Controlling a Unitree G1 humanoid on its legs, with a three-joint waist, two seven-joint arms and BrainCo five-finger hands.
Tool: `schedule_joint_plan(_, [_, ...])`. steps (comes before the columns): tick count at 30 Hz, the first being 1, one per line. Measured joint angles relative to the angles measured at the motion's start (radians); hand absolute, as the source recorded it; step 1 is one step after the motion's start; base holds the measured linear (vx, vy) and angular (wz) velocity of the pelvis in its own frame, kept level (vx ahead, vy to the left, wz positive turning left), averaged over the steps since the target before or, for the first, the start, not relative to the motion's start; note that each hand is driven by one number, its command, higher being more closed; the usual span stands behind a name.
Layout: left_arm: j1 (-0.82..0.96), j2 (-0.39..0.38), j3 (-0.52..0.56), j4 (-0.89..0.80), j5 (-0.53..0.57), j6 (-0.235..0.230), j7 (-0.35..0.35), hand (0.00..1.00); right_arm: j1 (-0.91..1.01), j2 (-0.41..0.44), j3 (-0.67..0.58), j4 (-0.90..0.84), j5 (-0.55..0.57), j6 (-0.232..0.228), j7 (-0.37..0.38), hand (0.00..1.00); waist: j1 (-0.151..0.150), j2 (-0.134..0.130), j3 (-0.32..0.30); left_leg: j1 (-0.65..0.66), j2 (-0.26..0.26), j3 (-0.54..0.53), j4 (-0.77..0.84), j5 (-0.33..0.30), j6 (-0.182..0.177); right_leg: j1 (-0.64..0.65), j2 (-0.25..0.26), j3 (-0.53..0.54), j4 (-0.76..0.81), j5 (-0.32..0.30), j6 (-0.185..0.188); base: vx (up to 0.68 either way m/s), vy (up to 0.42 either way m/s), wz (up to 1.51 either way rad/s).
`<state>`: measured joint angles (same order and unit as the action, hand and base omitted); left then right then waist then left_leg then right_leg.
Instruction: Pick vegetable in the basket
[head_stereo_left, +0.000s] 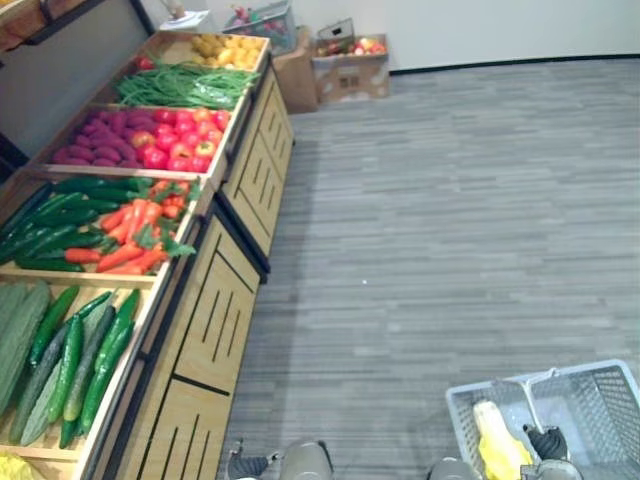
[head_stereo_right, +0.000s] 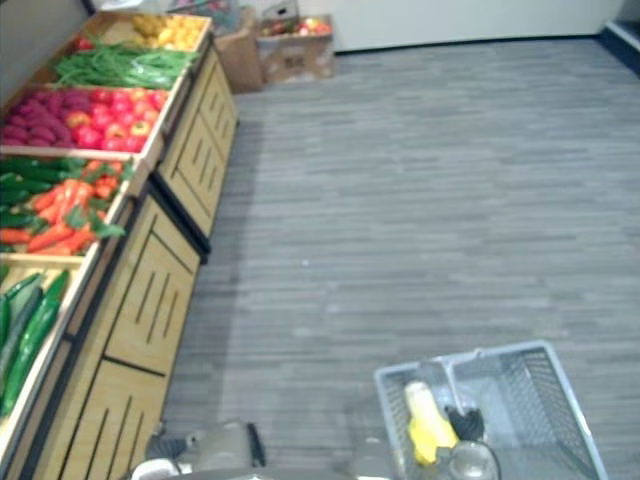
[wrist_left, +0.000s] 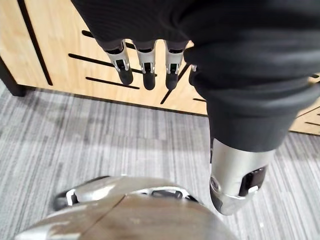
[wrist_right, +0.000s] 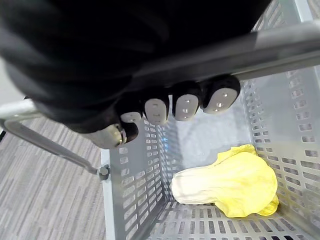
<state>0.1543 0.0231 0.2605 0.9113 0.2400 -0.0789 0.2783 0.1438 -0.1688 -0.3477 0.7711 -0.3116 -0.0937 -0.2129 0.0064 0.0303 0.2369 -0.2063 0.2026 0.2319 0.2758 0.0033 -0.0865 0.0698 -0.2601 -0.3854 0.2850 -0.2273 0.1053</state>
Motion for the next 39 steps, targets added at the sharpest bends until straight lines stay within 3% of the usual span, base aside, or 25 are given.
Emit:
schedule_joint_plan(1, [0.007, -0.014, -0.001, -0.001, 0.0, 0.0, 0.001, 0.0, 0.009, -0.011, 0.002, -0.025, 0.0, -0.001, -0.004, 1.0, 0.003, 0.021, -0.009, -0.012, -0.023, -0.022, -0.133, 0.144, 0.005, 0.01, 0.008, -0.003, -0.006, -0.017, 0.041, 0.21, 0.203, 0.04])
schedule_joint_plan(2, [0.016, -0.026, -0.002, 0.0, 0.001, 0.0, 0.001, 0.0, 0.016, -0.018, 0.007, -0.035, -0.001, -0.003, -0.006, 1.0, 0.006, 0.044, -0.02, -0.025, -0.021, -0.038, -0.158, 0.186, 0.02, 0.013, 0.021, -0.003, -0.004, -0.027, 0.058, 0.26, 0.258, 0.31])
schedule_joint_plan(4, [0.001, 0.019, -0.024, 0.006, 0.003, -0.001, 0.002, 0.0, 0.016, 0.031, 0.039, -0.03, -0.002, -0.004, -0.018, 1.0, 0.018, -0.019, -0.045, -0.051, -0.079, -0.025, -0.129, 0.088, 0.023, 0.044, -0.017, 0.026, -0.06, -0.045, 0.076, 0.27, 0.2, 0.4])
schedule_joint_plan(6, [0.003, 0.027, -0.017, 0.014, 0.004, 0.002, 0.001, 0.0, -0.007, 0.051, 0.06, -0.03, -0.004, -0.004, -0.018, 1.0, 0.041, -0.05, -0.045, -0.064, -0.094, 0.0, -0.076, 0.028, 0.038, 0.075, -0.019, 0.07, -0.132, -0.016, 0.077, 0.3, 0.112, -0.12])
schedule_joint_plan(9, [0.02, 0.037, -0.015, 0.048, 0.024, 0.004, 0.0, 0.0, -0.037, 0.049, 0.088, -0.026, -0.005, -0.006, -0.011, 1.0, 0.05, -0.065, -0.051, -0.066, -0.107, 0.003, 0.021, -0.068, 0.036, 0.095, -0.028, 0.165, -0.153, 0.066, 0.071, 0.28, 0.175, -0.21])
schedule_joint_plan(11, [0.034, 0.044, -0.021, 0.047, 0.046, 0.005, 0.0, 0.0, -0.061, 0.048, 0.09, -0.006, -0.006, -0.015, 0.0, 1.0, 0.051, -0.078, -0.058, -0.033, -0.127, 0.016, 0.012, -0.093, 0.046, 0.043, -0.057, 0.229, -0.028, 0.072, 0.074, 0.24, 0.18, -0.19])
schedule_joint_plan(12, [0.041, 0.052, -0.03, 0.047, 0.052, 0.005, -0.002, 0.0, -0.07, 0.051, 0.093, 0.002, -0.005, -0.02, 0.006, 1.0, 0.05, -0.087, -0.057, -0.005, -0.143, 0.026, 0.005, -0.107, 0.054, -0.036, -0.082, 0.28, 0.146, 0.086, 0.082, 0.27, 0.187, -0.1])
schedule_joint_plan(13, [0.047, 0.059, -0.041, 0.047, 0.052, 0.005, -0.004, 0.0, -0.077, 0.056, 0.096, 0.009, -0.002, -0.024, 0.01, 1.0, 0.049, -0.093, -0.055, 0.021, -0.153, 0.031, 0.012, -0.135, 0.065, -0.124, -0.097, 0.34, 0.327, 0.153, 0.077, 0.26, 0.184, -0.06])
schedule_joint_plan(14, [0.051, 0.061, -0.05, 0.047, 0.052, 0.005, -0.007, 0.0, -0.083, 0.06, 0.098, 0.013, -0.002, -0.025, 0.013, 1.0, 0.045, -0.094, -0.054, 0.037, -0.158, 0.032, 0.015, -0.15, 0.069, -0.159, -0.1, 0.366, 0.405, 0.21, 0.073, 0.18, 0.122, 0.03])
schedule_joint_plan(15, [0.057, 0.066, -0.059, 0.047, 0.052, 0.006, -0.009, 0.0, -0.086, 0.067, 0.1, 0.012, -0.002, -0.034, 0.013, 1.0, 0.037, -0.096, -0.053, 0.071, -0.171, 0.027, 0.014, -0.173, 0.085, -0.19, -0.1, 0.398, 0.489, 0.319, 0.061, 0.21, 0.128, 0.16])
schedule_joint_plan(16, [0.064, 0.068, -0.072, 0.044, 0.051, 0.006, -0.011, 0.0, -0.087, 0.072, 0.103, 0.011, -0.003, -0.045, 0.013, 1.0, 0.024, -0.092, -0.053, 0.11, -0.173, 0.01, 0.003, -0.191, 0.101, -0.209, -0.096, 0.422, 0.558, 0.411, 0.081, 0.35, 0.148, 0.32])
schedule_joint_plan(17, [0.064, 0.072, -0.082, 0.042, 0.049, 0.004, -0.014, 0.0, -0.093, 0.075, 0.107, 0.011, -0.003, -0.052, 0.014, 1.0, 0.024, -0.079, -0.052, 0.153, -0.178, -0.01, 0.012, -0.227, 0.122, -0.263, -0.065, 0.436, 0.691, 0.299, 0.055, 0.3, 0.115, 0.34])
schedule_joint_plan(19, [0.063, 0.077, -0.089, 0.041, 0.048, 0.005, -0.016, 0.0, -0.097, 0.075, 0.107, 0.004, -0.002, -0.06, 0.014, 1.0, 0.021, -0.081, -0.047, 0.196, -0.181, -0.04, 0.009, -0.253, 0.134, -0.311, -0.033, 0.392, 0.739, 0.154, 0.019, 0.32, 0.043, 0.5])
schedule_joint_plan(20, [0.062, 0.081, -0.097, 0.039, 0.044, 0.004, -0.019, 0.0, -0.094, 0.075, 0.104, -0.007, -0.001, -0.063, 0.013, 1.0, 0.018, -0.082, -0.047, 0.225, -0.183, -0.075, 0.008, -0.273, 0.135, -0.331, -0.017, 0.333, 0.685, 0.087, 0.0, 0.41, 0.014, 0.8])
schedule_joint_plan(21, [0.06, 0.081, -0.096, 0.031, 0.037, 0.004, -0.02, 0.0, -0.093, 0.075, 0.098, -0.012, -0.002, -0.065, 0.012, 1.0, 0.018, -0.085, -0.047, 0.244, -0.184, -0.102, 0.007, -0.288, 0.136, -0.341, -0.002, 0.305, 0.6, 0.064, -0.003, 0.45, -0.035, 1.07])
schedule_joint_plan(24, [0.034, 0.074, -0.091, 0.019, 0.036, 0.001, -0.02, 0.0, -0.084, 0.075, 0.038, -0.02, -0.002, -0.052, 0.011, 1.0, 0.02, -0.086, -0.047, 0.29, -0.184, -0.221, 0.007, -0.323, 0.113, -0.35, 0.055, 0.355, 0.22, 0.072, 0.014, 0.45, -0.164, 1.35])
schedule_joint_plan(26, [0.03, 0.05, -0.046, -0.009, 0.036, 0.0, -0.021, 0.0, -0.077, 0.076, 0.0, -0.03, -0.001, -0.034, 0.01, 1.0, 0.025, -0.087, -0.055, 0.321, -0.176, -0.302, 0.006, -0.364, 0.07, -0.347, 0.088, 0.456, 0.005, 0.087, 0.024, 0.58, -0.346, 1.31])
schedule_joint_plan(28, [0.038, 0.037, -0.022, -0.01, 0.036, 0.001, -0.021, 0.0, -0.048, 0.074, -0.003, -0.04, -0.001, -0.014, 0.001, 1.0, 0.017, -0.088, -0.077, 0.35, -0.153, -0.377, 0.007, -0.397, 0.036, -0.342, 0.092, 0.457, 0.034, 0.205, 0.064, 0.59, -0.407, 1.28])
schedule_joint_plan(29, [0.035, 0.015, -0.018, -0.006, 0.037, 0.0, -0.021, 0.0, -0.031, 0.061, -0.009, -0.053, -0.004, -0.005, 0.0, 1.0, 0.033, -0.041, -0.093, 0.352, -0.113, -0.386, 0.005, -0.38, 0.011, -0.354, 0.108, 0.4, 0.109, 0.16, 0.034, 0.59, -0.381, 0.85])
schedule_joint_plan(30, [0.034, 0.004, -0.016, -0.008, 0.036, -0.003, -0.019, 0.0, -0.039, 0.059, -0.01, -0.059, -0.005, -0.003, -0.003, 1.0, 0.042, -0.031, -0.093, 0.342, -0.103, -0.383, 0.006, -0.341, 0.003, -0.368, 0.104, 0.372, 0.159, 0.14, 0.016, 0.55, -0.35, 0.94])
schedule_joint_plan(32, [0.036, -0.002, -0.008, -0.002, 0.036, -0.005, -0.019, 0.0, -0.031, 0.054, -0.018, -0.061, -0.008, 0.008, -0.006, 1.0, 0.029, -0.027, -0.094, 0.316, -0.089, -0.382, 0.025, -0.235, 0.01, -0.34, 0.076, 0.298, 0.196, 0.11, -0.016, 0.41, -0.306, 1.18])
schedule_joint_plan(33, [0.034, -0.016, -0.002, -0.001, 0.036, -0.005, -0.019, 0.0, -0.002, 0.045, -0.019, -0.061, -0.017, 0.023, -0.007, 1.0, 0.017, -0.014, -0.101, 0.281, -0.082, -0.37, 0.091, -0.174, 0.006, -0.279, 0.06, 0.226, 0.168, 0.104, -0.027, 0.51, -0.356, 1.58])
schedule_joint_plan(35, [0.033, -0.019, 0.022, -0.008, 0.021, -0.006, -0.017, 0.0, 0.041, 0.043, -0.028, -0.062, -0.023, 0.027, -0.012, 1.0, 0.028, -0.018, -0.098, 0.187, -0.06, -0.285, 0.278, -0.067, 0.001, -0.169, 0.048, 0.163, 0.097, 0.096, -0.041, 0.4, -0.26, 1.21])
schedule_joint_plan(37, [0.047, -0.014, 0.023, 0.003, -0.003, -0.004, -0.01, 0.0, 0.04, 0.047, -0.039, -0.052, -0.023, 0.026, -0.02, 1.0, 0.035, -0.021, -0.097, 0.116, -0.02, -0.171, 0.369, -0.134, -0.017, -0.095, 0.044, 0.133, 0.036, 0.095, -0.043, 0.23, -0.132, 0.47])
schedule_joint_plan(39, [0.052, -0.01, 0.023, 0.007, -0.005, -0.003, -0.007, 0.0, 0.037, 0.044, -0.079, -0.044, -0.022, 0.015, -0.023, 1.0, 0.03, -0.021, -0.097, 0.054, -0.003, -0.048, 0.266, -0.149, -0.011, -0.03, 0.038, 0.069, -0.012, 0.095, -0.042, 0.18, -0.066, 0.51])
